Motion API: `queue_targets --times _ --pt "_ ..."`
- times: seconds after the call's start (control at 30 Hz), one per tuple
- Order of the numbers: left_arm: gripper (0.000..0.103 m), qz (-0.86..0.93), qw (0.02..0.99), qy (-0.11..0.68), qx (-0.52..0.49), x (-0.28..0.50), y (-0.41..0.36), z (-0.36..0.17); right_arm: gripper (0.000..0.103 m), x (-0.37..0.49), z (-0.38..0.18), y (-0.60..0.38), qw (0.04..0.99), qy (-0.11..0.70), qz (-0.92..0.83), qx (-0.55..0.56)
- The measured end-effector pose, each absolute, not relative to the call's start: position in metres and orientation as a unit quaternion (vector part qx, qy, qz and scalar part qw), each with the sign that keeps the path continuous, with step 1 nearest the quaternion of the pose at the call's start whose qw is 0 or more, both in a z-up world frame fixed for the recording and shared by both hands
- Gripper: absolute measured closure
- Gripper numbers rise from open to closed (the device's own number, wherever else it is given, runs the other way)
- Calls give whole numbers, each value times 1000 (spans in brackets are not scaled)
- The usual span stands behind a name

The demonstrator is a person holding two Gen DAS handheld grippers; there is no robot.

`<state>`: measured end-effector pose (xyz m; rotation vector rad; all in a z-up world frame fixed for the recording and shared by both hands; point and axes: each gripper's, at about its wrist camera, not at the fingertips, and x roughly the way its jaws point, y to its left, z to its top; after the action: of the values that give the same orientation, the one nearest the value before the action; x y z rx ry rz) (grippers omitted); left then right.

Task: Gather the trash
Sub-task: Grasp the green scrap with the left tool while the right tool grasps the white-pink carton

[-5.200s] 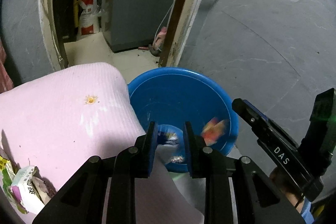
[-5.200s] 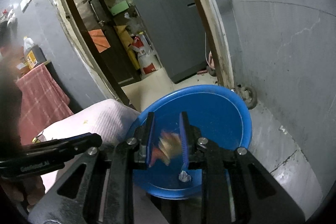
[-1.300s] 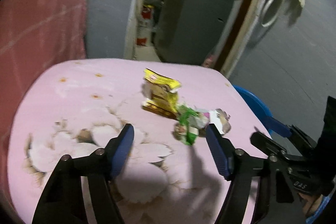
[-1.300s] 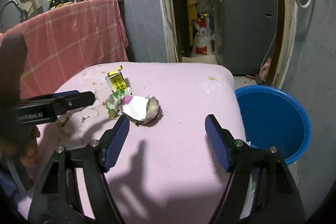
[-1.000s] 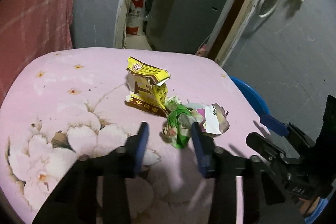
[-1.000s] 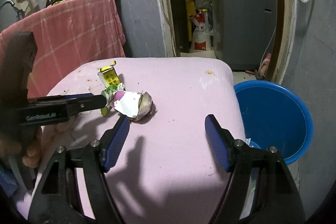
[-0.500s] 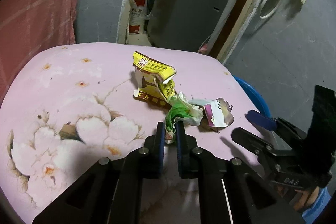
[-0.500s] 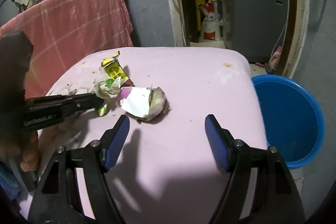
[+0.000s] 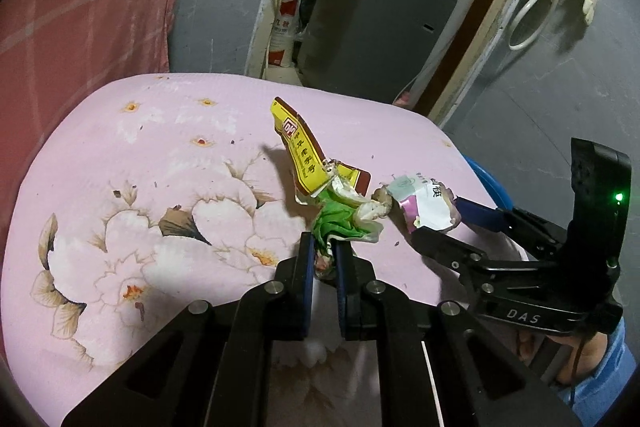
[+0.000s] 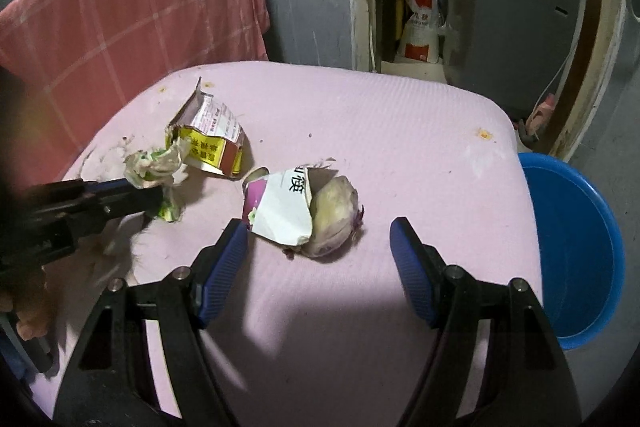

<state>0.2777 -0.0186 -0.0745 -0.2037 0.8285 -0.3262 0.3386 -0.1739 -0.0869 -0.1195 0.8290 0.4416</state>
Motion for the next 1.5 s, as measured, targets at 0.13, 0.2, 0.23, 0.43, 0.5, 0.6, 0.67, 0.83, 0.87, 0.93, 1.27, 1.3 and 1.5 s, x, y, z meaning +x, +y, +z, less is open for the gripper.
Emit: queue_targets --times 0.13,0.2,0.23,0.43,0.5,0.6,0.67,0.83,0.87,0.93,1.27,1.3,1.5 --pt "95 -157 898 399 -97 277 -21 -73 35 337 -84 -170 893 391 211 -66" --pt "95 -157 898 399 -97 277 -21 -73 35 335 -83 -170 896 382 216 -68" --pt "95 -156 898 399 -97 278 -20 -73 35 334 -82 -169 897 379 218 -70" --pt "96 -141 900 398 -105 274 -12 -71 35 339 -76 -161 897 371 224 -88" --pt "96 -134 900 400 -110 274 -7 -71 38 339 -75 -158 899 364 225 -97" --pt "96 -125 899 402 -118 273 0 -71 48 340 -74 -149 896 360 230 -120" --pt "96 -122 899 402 -122 271 3 -71 52 340 -77 -144 894 362 226 -136" --pt "96 -123 899 401 -129 267 7 -70 59 338 -76 -146 896 358 225 -133" --pt "96 -124 899 400 -131 267 6 -70 61 336 -76 -147 897 356 226 -133" --pt "96 -125 899 399 -130 266 6 -69 61 333 -76 -148 898 353 226 -136" --pt "96 -127 899 399 -133 268 8 -69 67 332 -77 -154 896 354 221 -148" --pt "96 -126 899 398 -134 267 8 -69 67 332 -76 -155 897 354 222 -144" --pt "96 -110 902 392 -140 266 17 -68 66 339 -71 -152 898 354 226 -130"
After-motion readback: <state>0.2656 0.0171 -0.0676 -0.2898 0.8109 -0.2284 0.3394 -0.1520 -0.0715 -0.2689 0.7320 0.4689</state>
